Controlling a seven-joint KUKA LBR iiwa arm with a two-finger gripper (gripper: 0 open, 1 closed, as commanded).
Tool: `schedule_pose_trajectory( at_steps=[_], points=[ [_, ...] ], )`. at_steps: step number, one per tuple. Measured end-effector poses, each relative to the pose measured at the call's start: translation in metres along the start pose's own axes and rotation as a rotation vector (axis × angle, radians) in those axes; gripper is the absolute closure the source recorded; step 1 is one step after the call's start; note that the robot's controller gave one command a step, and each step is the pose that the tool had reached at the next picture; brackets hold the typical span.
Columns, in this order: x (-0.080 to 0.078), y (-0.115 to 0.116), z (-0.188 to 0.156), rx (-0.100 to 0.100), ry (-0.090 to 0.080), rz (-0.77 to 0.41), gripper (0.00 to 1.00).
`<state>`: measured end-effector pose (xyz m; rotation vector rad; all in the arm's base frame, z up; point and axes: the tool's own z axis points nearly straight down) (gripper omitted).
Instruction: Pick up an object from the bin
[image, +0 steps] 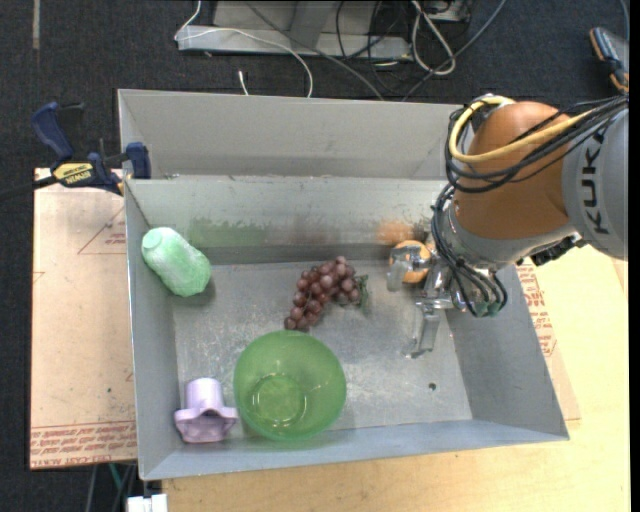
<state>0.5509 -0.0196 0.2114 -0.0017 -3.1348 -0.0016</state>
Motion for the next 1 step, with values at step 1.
schedule_pose_trajectory(
  at_steps=[1],
  points=[
    [-0.0014,0.0002,-0.0047,0.0,-0.008,-0.001,0.0]
  ],
)
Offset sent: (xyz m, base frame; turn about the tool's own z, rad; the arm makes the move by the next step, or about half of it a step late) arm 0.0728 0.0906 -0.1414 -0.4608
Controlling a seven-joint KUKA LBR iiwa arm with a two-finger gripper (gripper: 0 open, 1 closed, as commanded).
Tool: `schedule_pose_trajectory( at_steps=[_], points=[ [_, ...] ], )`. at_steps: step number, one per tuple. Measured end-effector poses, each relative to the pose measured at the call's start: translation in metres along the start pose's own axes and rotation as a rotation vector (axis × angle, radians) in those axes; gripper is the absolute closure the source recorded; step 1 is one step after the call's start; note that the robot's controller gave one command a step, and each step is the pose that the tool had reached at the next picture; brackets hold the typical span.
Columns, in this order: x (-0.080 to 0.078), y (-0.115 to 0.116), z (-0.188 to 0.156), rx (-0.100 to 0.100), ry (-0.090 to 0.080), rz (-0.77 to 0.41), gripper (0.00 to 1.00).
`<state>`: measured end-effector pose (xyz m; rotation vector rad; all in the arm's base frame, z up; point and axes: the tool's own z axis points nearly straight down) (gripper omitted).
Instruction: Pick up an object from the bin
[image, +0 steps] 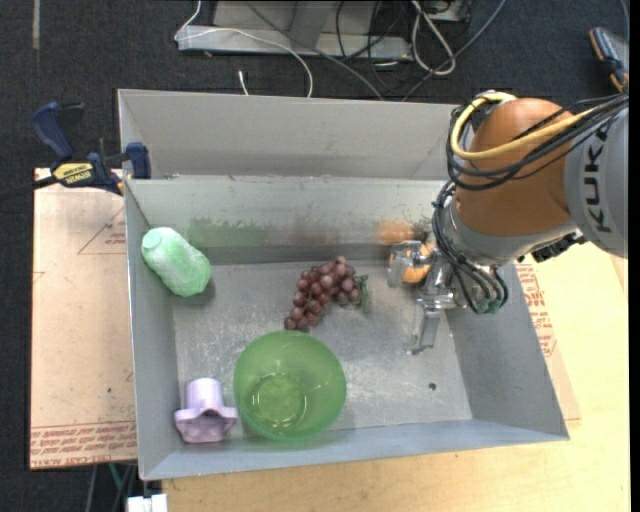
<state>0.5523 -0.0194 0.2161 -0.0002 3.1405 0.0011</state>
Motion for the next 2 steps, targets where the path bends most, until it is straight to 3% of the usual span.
schedule_pose_trajectory(
  at_steps=[1,2],
  points=[
    [-0.05,0.062,0.099,-0.001,-0.004,-0.313,0.0],
    [-0.068,0.067,0.053,0.003,-0.013,-0.542,0.0]
  ],
)
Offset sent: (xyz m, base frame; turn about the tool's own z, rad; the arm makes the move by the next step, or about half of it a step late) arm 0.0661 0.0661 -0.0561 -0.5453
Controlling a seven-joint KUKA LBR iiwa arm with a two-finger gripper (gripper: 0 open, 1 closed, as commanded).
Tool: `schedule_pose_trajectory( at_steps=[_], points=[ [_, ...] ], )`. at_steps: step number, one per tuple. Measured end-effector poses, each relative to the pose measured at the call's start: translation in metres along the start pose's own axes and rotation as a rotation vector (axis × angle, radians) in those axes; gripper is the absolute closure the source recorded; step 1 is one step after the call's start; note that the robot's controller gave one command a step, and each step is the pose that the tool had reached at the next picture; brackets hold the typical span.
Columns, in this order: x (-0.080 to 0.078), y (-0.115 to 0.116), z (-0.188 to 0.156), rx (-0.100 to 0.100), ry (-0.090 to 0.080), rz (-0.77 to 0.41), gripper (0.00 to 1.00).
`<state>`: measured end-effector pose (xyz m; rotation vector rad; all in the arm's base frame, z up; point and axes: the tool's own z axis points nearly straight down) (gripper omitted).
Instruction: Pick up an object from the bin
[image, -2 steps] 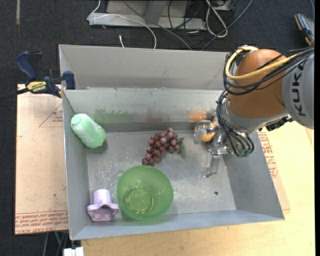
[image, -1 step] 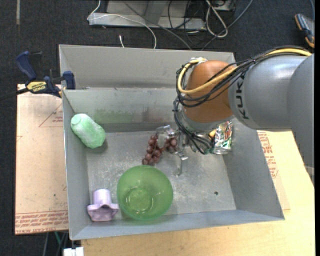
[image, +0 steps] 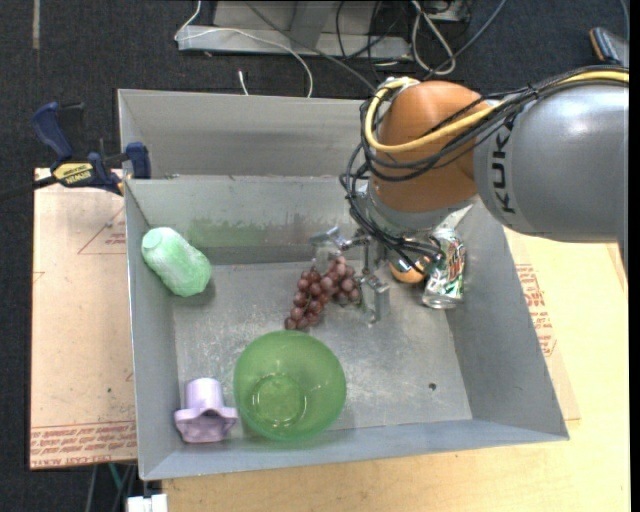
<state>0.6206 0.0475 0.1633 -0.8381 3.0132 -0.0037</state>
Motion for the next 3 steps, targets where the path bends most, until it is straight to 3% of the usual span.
schedule_pose_trajectory(
  at_steps=[1,2,3],
  points=[
    [-0.02,-0.007,0.064,-0.008,0.006,-0.015,0.0],
    [-0.031,-0.019,0.091,0.003,-0.015,-0.331,0.0],
    [-0.025,-0.028,0.091,-0.008,-0.007,-0.126,1.0]
  ],
)
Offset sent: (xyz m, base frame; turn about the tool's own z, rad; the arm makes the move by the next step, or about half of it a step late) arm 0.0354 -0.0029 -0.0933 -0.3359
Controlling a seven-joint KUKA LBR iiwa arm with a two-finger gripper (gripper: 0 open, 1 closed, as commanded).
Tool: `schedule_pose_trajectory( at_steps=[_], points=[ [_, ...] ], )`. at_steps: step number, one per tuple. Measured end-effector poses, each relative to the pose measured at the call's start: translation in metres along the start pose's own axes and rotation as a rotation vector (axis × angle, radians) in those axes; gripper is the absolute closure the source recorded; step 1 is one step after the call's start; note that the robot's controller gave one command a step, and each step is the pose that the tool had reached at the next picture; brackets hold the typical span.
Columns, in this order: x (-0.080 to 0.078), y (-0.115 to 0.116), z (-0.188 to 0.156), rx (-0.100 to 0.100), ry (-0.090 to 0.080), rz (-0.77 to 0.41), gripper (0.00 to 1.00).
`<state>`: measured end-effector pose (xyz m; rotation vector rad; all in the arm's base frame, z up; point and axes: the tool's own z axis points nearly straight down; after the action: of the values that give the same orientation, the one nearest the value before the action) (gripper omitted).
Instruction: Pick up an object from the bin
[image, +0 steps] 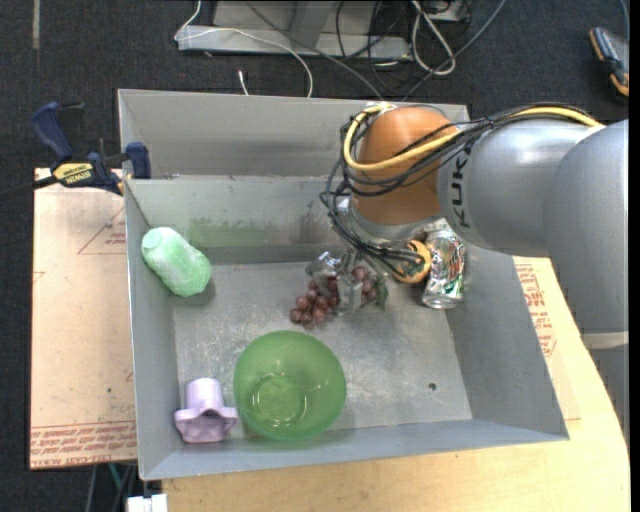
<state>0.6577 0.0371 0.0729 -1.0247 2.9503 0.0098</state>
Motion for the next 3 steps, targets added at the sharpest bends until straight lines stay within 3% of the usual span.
schedule_pose_trajectory(
  at_steps=[2,3],
  points=[
    [-0.001,0.0,-0.009,-0.001,-0.004,0.004,1.0],
    [0.0,0.002,-0.034,-0.004,0.001,0.003,1.0]
  ],
)
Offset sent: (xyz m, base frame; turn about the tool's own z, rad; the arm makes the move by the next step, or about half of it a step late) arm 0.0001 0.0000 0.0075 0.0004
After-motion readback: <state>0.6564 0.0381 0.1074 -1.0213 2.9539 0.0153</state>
